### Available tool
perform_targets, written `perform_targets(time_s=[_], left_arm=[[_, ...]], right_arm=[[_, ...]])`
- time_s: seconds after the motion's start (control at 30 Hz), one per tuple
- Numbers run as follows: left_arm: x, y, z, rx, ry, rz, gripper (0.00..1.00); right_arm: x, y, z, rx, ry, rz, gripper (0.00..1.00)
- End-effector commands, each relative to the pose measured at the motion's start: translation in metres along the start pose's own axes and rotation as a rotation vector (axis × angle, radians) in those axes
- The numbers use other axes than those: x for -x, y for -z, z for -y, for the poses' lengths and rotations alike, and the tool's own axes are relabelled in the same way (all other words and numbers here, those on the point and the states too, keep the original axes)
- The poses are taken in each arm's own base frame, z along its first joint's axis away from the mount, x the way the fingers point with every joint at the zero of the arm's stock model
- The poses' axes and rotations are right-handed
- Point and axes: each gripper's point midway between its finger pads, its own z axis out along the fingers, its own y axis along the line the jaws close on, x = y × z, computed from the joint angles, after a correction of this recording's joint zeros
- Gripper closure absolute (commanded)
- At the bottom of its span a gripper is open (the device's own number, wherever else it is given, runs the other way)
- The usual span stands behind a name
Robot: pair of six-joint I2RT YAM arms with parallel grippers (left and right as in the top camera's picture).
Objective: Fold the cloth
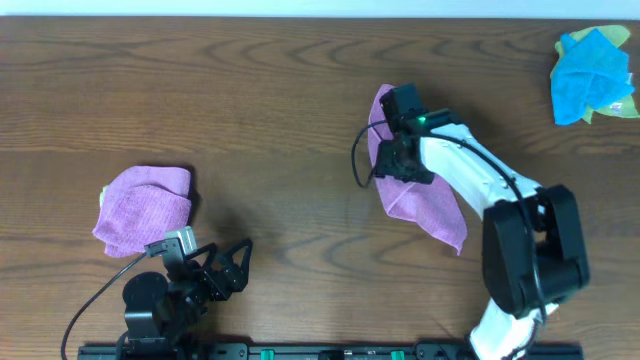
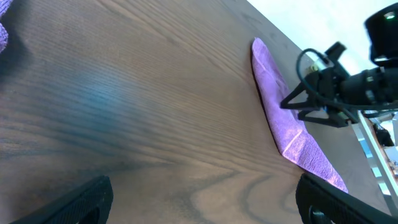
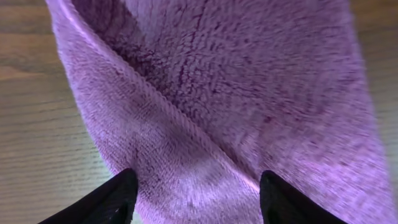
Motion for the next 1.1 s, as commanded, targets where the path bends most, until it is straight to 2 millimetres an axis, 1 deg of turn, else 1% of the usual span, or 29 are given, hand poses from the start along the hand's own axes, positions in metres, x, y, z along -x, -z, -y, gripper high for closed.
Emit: perform_targets(time_s=[0.0,0.13,0.23,0.27,0.4,0.47,0.5,0.6,0.73,0.87,0.93,0.97,1.03,1.07], left_arm=[[-0.005,-0.001,0.0,-0.015,0.01,-0.017,0.05],[-0.005,-0.001,0.0,-0.015,0.01,-0.017,0.05],[-0.005,-0.001,0.0,-0.015,0.01,-0.016,0.05],[-0.005,-0.001,0.0,-0.015,0.01,-0.017,0.05],[-0.005,-0.001,0.0,-0.014,0.01,-0.016,0.05],[-0.005,-0.001,0.0,-0.014,0.01,-0.016,0.05],[-0.005,-0.001,0.0,-0.014,0.01,-0.016,0.05],[-0.005,-0.001,0.0,-0.014,0.01,-0.016,0.05],[-0.005,-0.001,0.0,-0.014,0.01,-0.016,0.05],[-0.005,-0.001,0.0,-0.014,0.009,-0.016,0.05],[-0.005,-0.001,0.0,-0.013,0.01,-0.016,0.05],[-0.005,-0.001,0.0,-0.013,0.01,-0.016,0.05],[-0.004,-0.001,-0.001,-0.007,0.009,-0.011,0.05],[-0.003,-0.002,-0.002,-0.003,0.01,-0.009,0.04]], right_arm=[[-0.004,-0.012,0.001,-0.005,0.024,-0.031,0.38],[-0.006,-0.02,0.002,-0.011,0.066,-0.043,0.4],[-0.006,-0.021,0.001,-0.01,0.066,-0.048,0.46],[-0.007,-0.021,0.0,-0.003,0.066,-0.051,0.5],[-0.011,-0.021,-0.008,0.043,0.065,-0.071,0.78],[-0.012,-0.02,-0.011,0.058,0.067,-0.077,0.88],[-0.012,-0.02,-0.012,0.063,0.067,-0.078,0.91],[-0.013,-0.02,-0.015,0.065,0.073,-0.078,0.95],[-0.011,-0.014,-0.017,0.073,0.077,-0.065,0.94],[0.0,0.004,-0.02,0.094,0.077,-0.013,0.91],[0.006,0.018,-0.022,0.11,0.089,0.025,0.9],[0.007,0.023,-0.022,0.116,0.095,0.037,0.91],[0.009,0.032,-0.024,0.126,0.1,0.057,0.98],[0.01,0.035,-0.024,0.13,0.104,0.064,0.99]])
